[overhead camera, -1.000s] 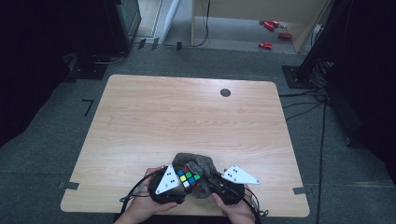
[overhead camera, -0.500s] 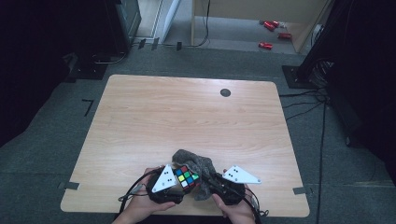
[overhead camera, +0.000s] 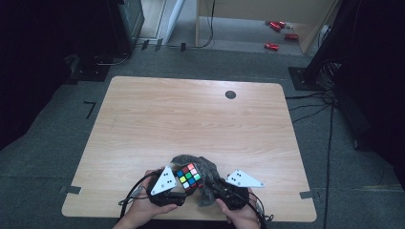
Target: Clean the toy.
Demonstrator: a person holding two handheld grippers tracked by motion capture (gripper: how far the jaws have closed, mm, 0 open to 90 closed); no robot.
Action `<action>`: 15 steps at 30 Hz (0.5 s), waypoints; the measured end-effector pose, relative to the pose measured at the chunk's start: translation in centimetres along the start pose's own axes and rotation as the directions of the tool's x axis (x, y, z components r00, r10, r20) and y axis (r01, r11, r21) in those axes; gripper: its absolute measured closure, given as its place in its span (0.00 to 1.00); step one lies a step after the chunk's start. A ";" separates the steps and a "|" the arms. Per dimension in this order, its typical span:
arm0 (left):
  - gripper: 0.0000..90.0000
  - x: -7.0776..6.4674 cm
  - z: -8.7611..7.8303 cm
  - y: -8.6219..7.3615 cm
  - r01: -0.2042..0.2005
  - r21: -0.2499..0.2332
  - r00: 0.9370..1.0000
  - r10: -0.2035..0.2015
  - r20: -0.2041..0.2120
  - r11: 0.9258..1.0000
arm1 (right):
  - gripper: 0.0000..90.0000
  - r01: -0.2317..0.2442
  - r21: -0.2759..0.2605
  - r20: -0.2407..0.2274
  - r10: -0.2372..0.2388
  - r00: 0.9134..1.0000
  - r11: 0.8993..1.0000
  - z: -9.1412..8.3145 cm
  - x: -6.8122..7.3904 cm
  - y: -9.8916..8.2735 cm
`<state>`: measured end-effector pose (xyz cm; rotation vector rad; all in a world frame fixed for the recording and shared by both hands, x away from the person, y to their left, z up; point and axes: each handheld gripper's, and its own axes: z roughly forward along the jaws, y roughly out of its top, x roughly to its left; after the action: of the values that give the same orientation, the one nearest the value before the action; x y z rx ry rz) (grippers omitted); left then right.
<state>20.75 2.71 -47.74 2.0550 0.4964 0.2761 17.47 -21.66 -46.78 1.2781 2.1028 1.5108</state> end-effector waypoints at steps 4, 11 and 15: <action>0.39 -0.6 0.5 -0.2 -0.016 0.019 1.000 0.016 0.018 1.000 | 0.87 0.016 -0.029 0.002 -0.016 1.000 0.999 -0.4 0.3 0.4; 0.39 -0.9 0.4 0.1 -0.035 0.003 0.999 0.035 0.013 0.999 | 0.87 -0.006 -0.008 0.007 0.006 1.000 1.000 0.1 -0.3 0.0; 0.39 -0.3 0.0 0.1 -0.015 -0.007 1.000 0.015 -0.008 1.000 | 0.87 -0.008 0.017 0.002 0.008 1.000 1.000 0.4 -0.3 -0.3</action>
<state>20.52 2.56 -47.68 2.0528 0.4846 0.2952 17.76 -21.68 -47.29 1.2946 2.1167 1.4973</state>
